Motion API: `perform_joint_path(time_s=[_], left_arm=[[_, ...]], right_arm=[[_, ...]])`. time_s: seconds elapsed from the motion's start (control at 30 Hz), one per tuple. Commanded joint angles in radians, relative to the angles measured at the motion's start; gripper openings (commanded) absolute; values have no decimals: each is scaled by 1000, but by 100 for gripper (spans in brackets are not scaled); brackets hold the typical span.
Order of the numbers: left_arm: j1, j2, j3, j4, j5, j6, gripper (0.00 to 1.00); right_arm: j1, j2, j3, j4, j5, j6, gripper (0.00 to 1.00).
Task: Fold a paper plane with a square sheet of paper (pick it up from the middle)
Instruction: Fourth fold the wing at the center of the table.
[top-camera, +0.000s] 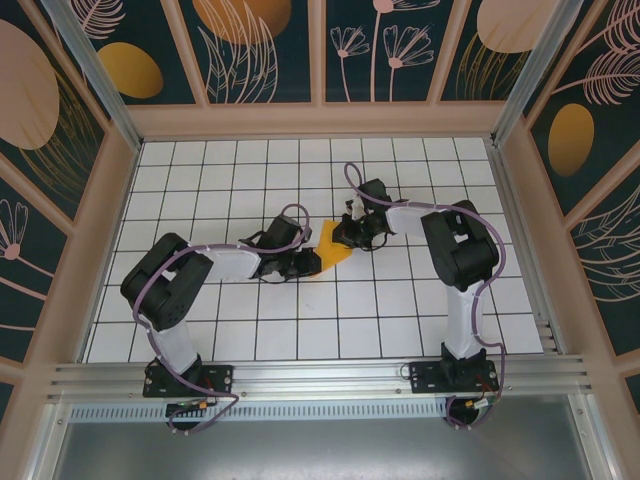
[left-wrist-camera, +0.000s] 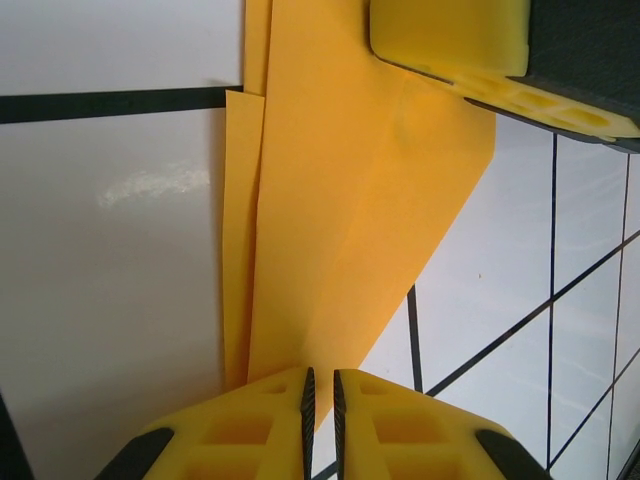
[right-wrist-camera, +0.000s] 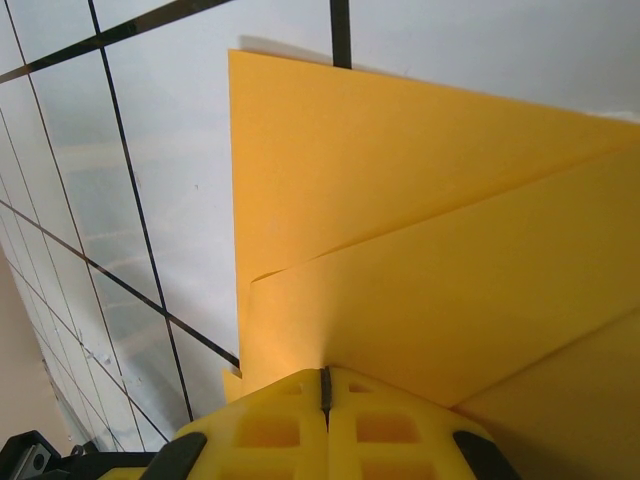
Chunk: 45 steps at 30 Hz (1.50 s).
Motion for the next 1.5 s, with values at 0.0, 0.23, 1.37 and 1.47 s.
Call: perform_joint_path(time_s=[0.0,0.23,1.37,1.47], left_arm=[[-9,-46,-22,-20,-12,-15,17],[-8,-137,-37,-66,-102,-16,20],[-8,-35,-48,-153,-94,-8,5],[-9,-41,-39,-164,-91,5,7]], right_arm=[[3,98,-30,-90,127,-12,1],[3,101,-30,-92,128,-15,1],[2,109,-31,-91,129,-15,1],[2,109,-31,-91,130,-15,1]])
